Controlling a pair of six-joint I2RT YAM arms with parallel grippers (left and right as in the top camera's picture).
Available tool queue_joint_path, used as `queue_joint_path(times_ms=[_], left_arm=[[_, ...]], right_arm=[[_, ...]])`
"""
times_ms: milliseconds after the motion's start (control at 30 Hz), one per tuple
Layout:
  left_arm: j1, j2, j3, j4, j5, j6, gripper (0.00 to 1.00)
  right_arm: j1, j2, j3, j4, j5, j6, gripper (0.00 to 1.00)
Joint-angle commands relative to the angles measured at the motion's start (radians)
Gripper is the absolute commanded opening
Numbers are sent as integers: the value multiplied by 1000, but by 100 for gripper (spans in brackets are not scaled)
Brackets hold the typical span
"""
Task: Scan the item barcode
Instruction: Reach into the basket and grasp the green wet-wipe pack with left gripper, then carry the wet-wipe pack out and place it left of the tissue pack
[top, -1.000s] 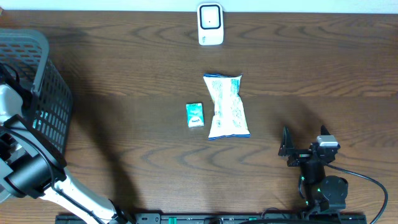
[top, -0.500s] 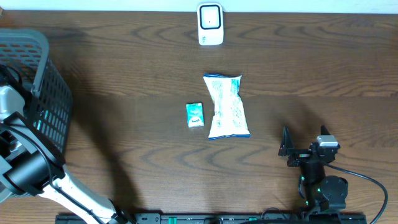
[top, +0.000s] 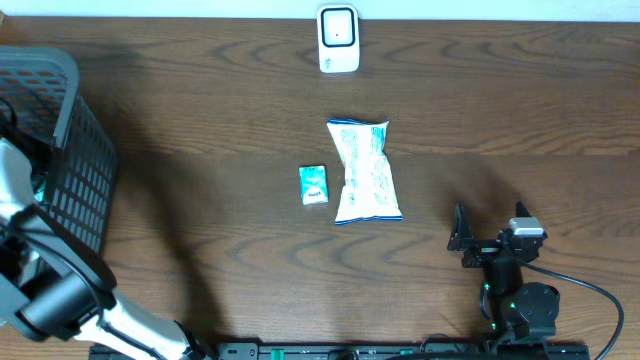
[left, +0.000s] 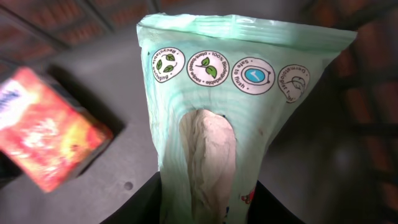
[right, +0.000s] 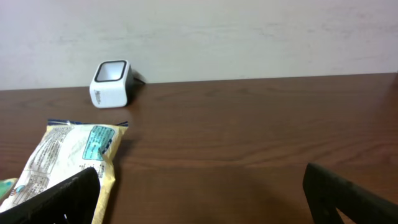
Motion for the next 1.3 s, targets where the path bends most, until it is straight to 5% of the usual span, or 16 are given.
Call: queue_joint_path(times_ms=[0, 200, 500, 667, 967, 1267], left_arm=[[3, -72, 1, 0, -6, -3, 36], [2, -268, 2, 37, 19, -46, 36], [-11, -685, 2, 95, 396, -72, 36], [-175, -800, 2, -43, 530, -107, 36], [-629, -600, -71, -358, 422, 7, 36], [-864, -216, -188, -331, 353, 17, 36]], right_arm=[[10, -3, -2, -4, -1, -11, 99], [10, -3, -2, -4, -1, -11, 99], [10, -3, -2, -4, -1, -11, 99], [10, -3, -2, -4, -1, -11, 99], [10, -3, -2, -4, -1, -11, 99], [10, -3, -2, -4, -1, -11, 99]])
